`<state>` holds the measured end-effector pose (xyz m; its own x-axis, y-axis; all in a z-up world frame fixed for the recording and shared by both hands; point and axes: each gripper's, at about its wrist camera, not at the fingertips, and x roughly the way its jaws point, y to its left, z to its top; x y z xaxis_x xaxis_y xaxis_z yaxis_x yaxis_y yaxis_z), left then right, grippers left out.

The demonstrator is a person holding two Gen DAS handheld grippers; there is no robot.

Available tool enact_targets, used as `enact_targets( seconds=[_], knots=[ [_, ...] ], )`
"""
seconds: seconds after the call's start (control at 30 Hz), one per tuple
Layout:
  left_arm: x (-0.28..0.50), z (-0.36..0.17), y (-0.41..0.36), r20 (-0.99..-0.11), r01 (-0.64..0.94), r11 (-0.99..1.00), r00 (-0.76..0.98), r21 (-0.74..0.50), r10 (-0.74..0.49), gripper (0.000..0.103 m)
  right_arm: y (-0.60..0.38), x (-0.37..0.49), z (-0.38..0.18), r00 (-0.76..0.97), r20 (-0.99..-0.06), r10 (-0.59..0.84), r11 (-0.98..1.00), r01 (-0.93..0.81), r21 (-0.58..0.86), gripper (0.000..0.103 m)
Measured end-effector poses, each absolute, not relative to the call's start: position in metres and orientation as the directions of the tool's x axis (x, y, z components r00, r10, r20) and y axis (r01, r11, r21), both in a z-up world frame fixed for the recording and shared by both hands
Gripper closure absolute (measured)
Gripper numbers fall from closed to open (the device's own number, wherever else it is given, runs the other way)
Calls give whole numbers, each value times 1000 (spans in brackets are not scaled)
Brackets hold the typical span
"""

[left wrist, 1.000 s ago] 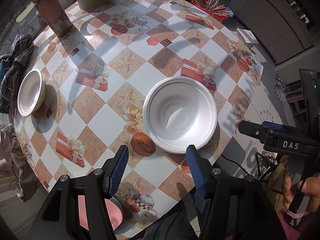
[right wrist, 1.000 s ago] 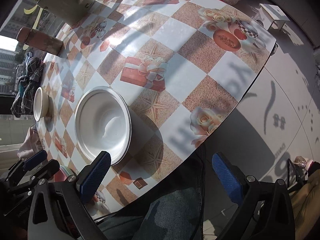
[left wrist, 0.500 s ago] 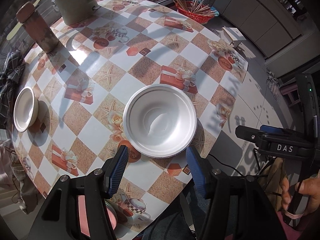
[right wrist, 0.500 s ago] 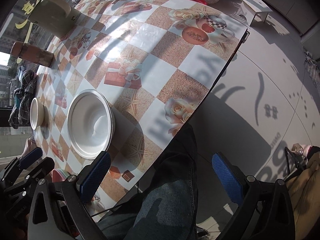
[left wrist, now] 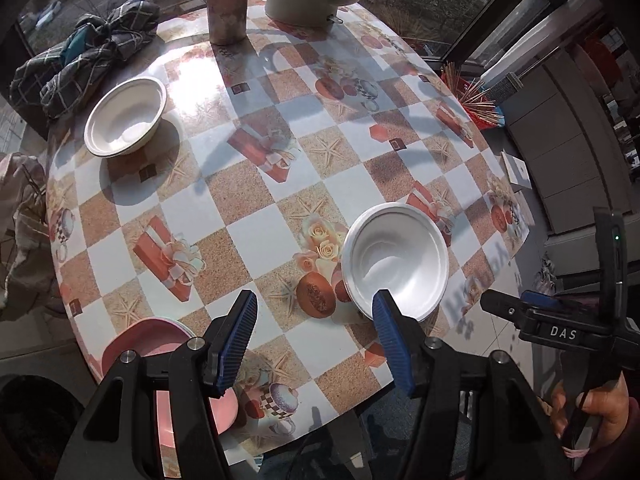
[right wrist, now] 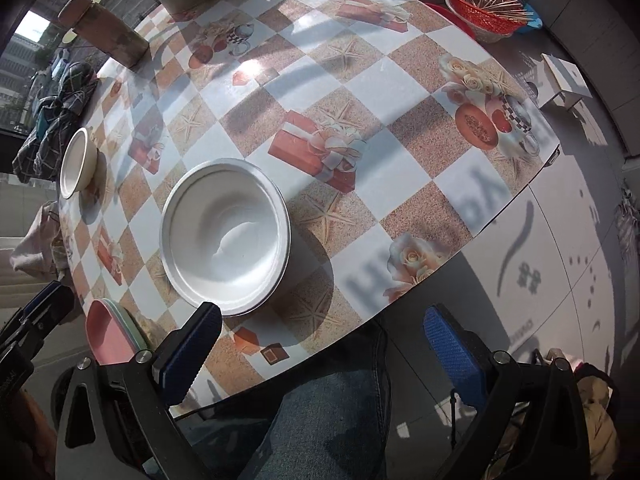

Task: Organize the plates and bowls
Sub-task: 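Move both grippers over to the last white bowl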

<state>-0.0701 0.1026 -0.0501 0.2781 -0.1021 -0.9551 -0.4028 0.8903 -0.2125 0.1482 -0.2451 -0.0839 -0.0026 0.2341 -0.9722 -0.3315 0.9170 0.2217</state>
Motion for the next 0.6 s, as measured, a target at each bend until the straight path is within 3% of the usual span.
enact_targets(
  seconds=[0.3,0.6],
  knots=[
    [-97,-41,168,-943,-589,765,327,-260,-69,36,-133,159,-25,-35,-955,295,774,-578,260,1],
    [-82,-15,237,-932,-692,679,362,-246,31,33,-13,176,-12,-104,-958,268,623,-739,255,1]
  ],
)
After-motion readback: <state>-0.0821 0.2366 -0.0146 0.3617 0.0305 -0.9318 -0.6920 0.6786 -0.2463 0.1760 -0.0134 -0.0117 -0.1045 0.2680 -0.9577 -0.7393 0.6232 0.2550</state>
